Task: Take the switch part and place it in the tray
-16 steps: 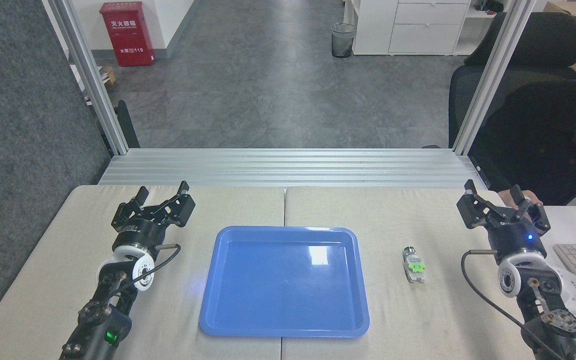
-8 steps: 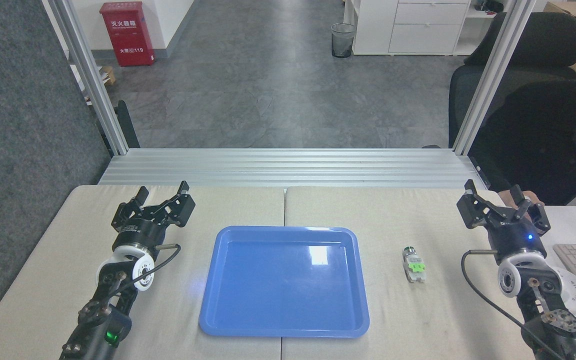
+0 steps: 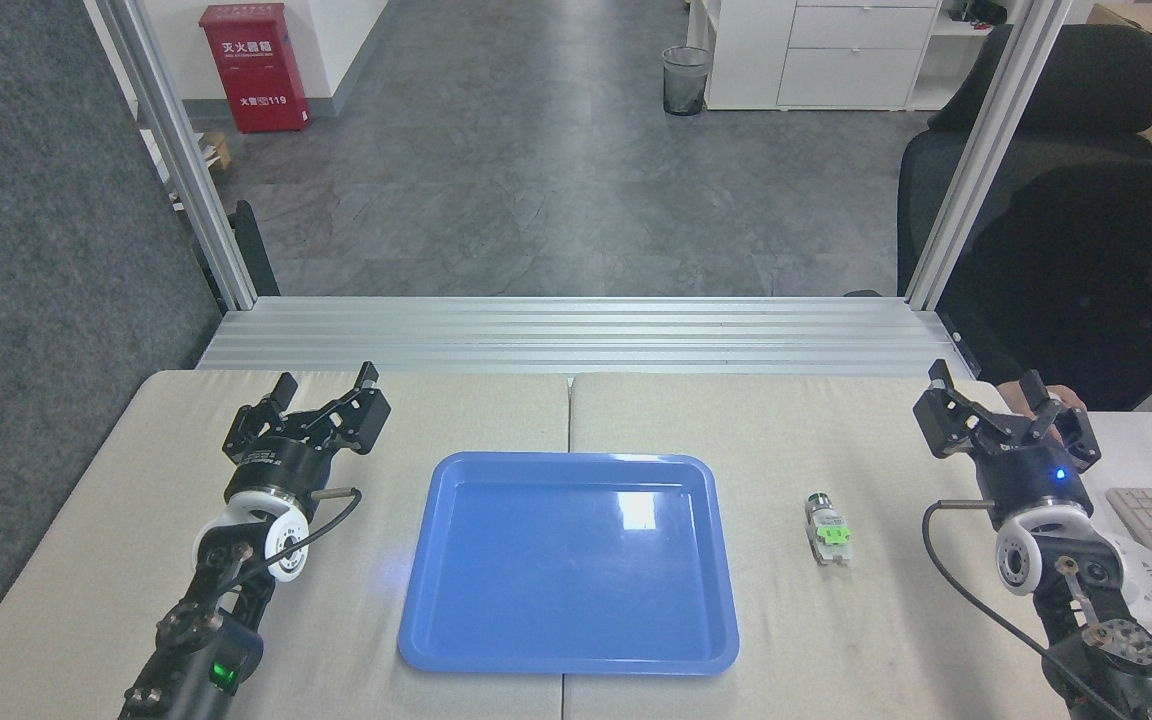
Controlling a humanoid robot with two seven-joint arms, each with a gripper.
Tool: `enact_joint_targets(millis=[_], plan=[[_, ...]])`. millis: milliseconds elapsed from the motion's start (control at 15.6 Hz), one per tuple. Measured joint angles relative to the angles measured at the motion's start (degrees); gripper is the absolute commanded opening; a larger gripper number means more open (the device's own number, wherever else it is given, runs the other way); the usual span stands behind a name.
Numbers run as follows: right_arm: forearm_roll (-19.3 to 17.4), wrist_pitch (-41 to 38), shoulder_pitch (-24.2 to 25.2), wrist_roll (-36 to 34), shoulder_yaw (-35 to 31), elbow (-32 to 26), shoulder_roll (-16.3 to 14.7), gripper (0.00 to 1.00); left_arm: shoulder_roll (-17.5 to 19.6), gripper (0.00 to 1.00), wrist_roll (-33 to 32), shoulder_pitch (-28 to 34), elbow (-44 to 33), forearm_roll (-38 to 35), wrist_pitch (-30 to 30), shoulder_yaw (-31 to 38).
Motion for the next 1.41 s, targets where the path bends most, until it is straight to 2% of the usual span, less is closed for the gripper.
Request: enact_joint_targets(millis=[897,1154,1410], plan=[[0.28,0.25,0.59,0.48,1.73,0.41,0.16,0.99,0.0,1.0,0.0,0.0,0.0,0.0,0.0,0.0],[0.35,0.69,1.42,1.6,5.06,1.94,1.9,0.98,0.0,1.0,0.0,0.0,0.0,0.0,0.0,0.0],[0.79,6.79,2.48,3.77,9.27,3.27,4.44,0.98,0.0,1.0,0.0,0.0,0.0,0.0,0.0,0.0]])
